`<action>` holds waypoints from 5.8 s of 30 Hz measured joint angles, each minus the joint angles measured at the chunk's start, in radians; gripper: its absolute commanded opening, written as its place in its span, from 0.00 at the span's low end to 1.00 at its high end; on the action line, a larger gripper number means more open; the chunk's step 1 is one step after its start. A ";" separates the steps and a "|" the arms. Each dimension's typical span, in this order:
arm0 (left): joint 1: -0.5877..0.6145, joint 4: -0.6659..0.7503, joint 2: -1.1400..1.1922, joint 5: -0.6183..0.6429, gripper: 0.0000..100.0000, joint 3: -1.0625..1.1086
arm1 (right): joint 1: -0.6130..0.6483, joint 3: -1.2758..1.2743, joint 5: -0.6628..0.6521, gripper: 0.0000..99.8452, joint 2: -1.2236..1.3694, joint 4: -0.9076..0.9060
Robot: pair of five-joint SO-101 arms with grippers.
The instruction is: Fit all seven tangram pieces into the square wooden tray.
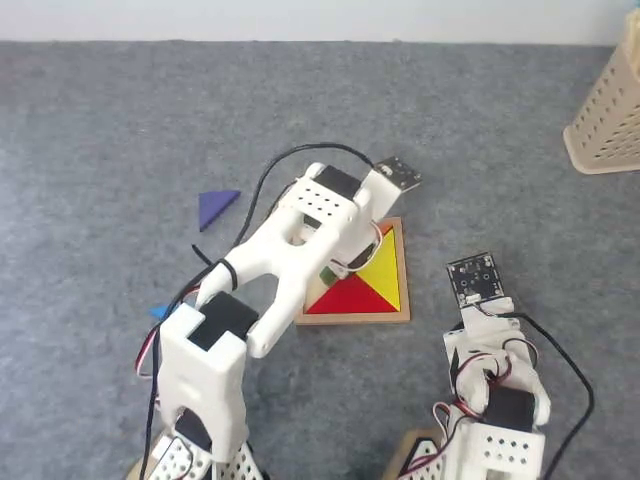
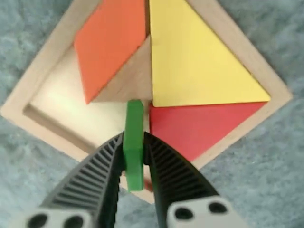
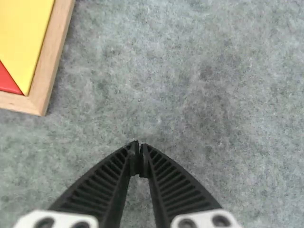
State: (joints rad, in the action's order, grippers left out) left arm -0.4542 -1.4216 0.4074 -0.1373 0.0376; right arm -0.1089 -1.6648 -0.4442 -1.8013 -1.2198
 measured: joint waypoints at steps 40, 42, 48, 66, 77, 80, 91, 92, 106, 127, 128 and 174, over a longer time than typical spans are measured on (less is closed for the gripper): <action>0.167 0.110 -0.141 -0.133 0.10 0.115 | 0.000 0.000 0.000 0.01 0.000 0.000; 0.193 0.150 -0.141 -0.132 0.10 0.115 | 0.000 0.000 0.000 0.01 0.000 0.000; 0.250 0.230 -0.094 -0.130 0.10 0.115 | 0.000 0.000 0.000 0.01 0.000 0.000; 0.157 0.239 -0.049 -0.126 0.10 0.141 | 0.000 0.000 0.000 0.01 0.000 0.000; 0.529 0.230 -0.219 -0.184 0.17 0.097 | 0.000 0.000 0.000 0.01 0.000 0.000; 0.644 0.207 -0.172 -0.227 0.19 0.014 | 0.000 0.000 0.000 0.01 0.000 0.000; 0.736 -0.044 0.218 -0.543 0.19 -0.454 | 0.000 0.000 0.000 0.01 0.000 0.000; 0.736 -0.066 0.247 -0.578 0.19 -0.496 | 0.000 0.000 0.000 0.01 0.000 0.000; 0.698 -0.186 0.585 -0.692 0.27 -0.925 | 0.000 0.000 0.000 0.01 0.000 0.000; 0.680 -0.301 0.750 -0.690 0.17 -1.122 | 0.000 0.000 0.000 0.01 0.000 0.000; 0.680 -0.301 0.749 -0.690 0.17 -1.114 | 0.000 0.000 0.000 0.01 0.000 0.000; 0.433 0.253 -0.087 -0.446 0.21 0.255 | 0.000 0.000 0.000 0.01 0.000 0.000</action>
State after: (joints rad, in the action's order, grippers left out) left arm -0.0215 -1.1684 0.3199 -0.5838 0.2923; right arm -0.1089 -1.6648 -0.4442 -1.8013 -1.2198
